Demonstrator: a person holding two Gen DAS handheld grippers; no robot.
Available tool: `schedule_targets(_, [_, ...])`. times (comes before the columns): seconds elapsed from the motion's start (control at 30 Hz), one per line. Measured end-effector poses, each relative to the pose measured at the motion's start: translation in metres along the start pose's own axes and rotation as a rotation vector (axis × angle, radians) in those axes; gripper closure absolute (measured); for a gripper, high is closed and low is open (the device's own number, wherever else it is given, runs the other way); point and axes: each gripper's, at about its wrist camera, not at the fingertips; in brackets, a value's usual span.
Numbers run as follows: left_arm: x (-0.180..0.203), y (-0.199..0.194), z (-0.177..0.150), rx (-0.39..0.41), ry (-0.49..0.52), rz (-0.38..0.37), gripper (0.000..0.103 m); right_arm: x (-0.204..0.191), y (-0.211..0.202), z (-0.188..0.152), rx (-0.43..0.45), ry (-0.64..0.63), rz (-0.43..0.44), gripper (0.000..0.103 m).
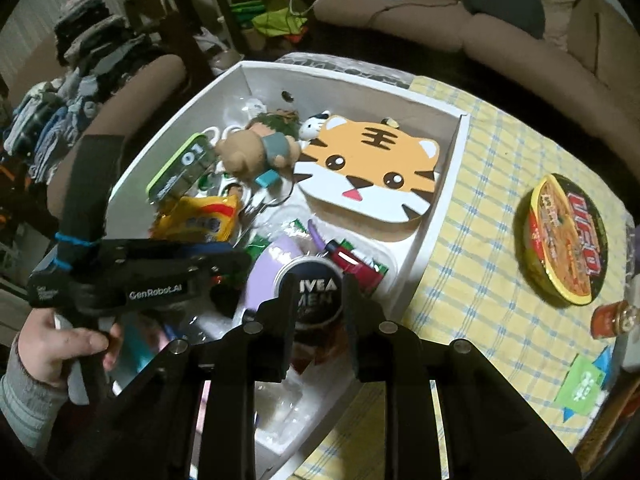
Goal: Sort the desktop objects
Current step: 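Carry the red tube and carabiner into the bin while the left tool releases the carabiner, then withdraw both open tools from the bin back over the table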
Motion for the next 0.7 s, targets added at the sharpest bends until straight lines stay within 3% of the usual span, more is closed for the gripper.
schedule_targets(0.17, [0.011,-0.031,-0.005,0.060,0.021,-0.016,0.059,0.002,-0.028,-0.020,0.041,0.014,0.036,0.080])
schedule_targets(0.27, [0.022,-0.048,-0.009,0.081,0.039,-0.061,0.028,0.012,-0.052,-0.036,0.063,0.046,0.043,0.066])
schedule_targets(0.3, [0.027,-0.053,-0.012,0.088,0.051,-0.067,0.019,0.016,-0.061,-0.044,0.064,0.067,0.049,0.057])
schedule_targets(0.37, [0.042,-0.063,-0.022,0.109,0.100,-0.070,0.017,0.022,-0.079,-0.060,0.072,0.079,0.070,0.051])
schedule_targets(0.43, [0.061,-0.070,-0.035,0.120,0.154,-0.054,0.009,0.027,-0.098,-0.077,0.079,0.072,0.055,0.047])
schedule_targets(0.53, [0.085,-0.080,-0.053,0.123,0.207,-0.069,0.008,0.042,-0.127,-0.103,0.101,0.096,0.035,0.037])
schedule_targets(0.7, [0.130,-0.085,-0.071,0.114,0.268,-0.084,0.006,0.081,-0.170,-0.134,0.152,0.180,-0.006,0.033])
Point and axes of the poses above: each gripper's, at about its wrist camera, not at the fingertips, and y roughly the way its jaws point, x to its right, z to its top, and after that the axes turned 8 degrees about z, right-handed
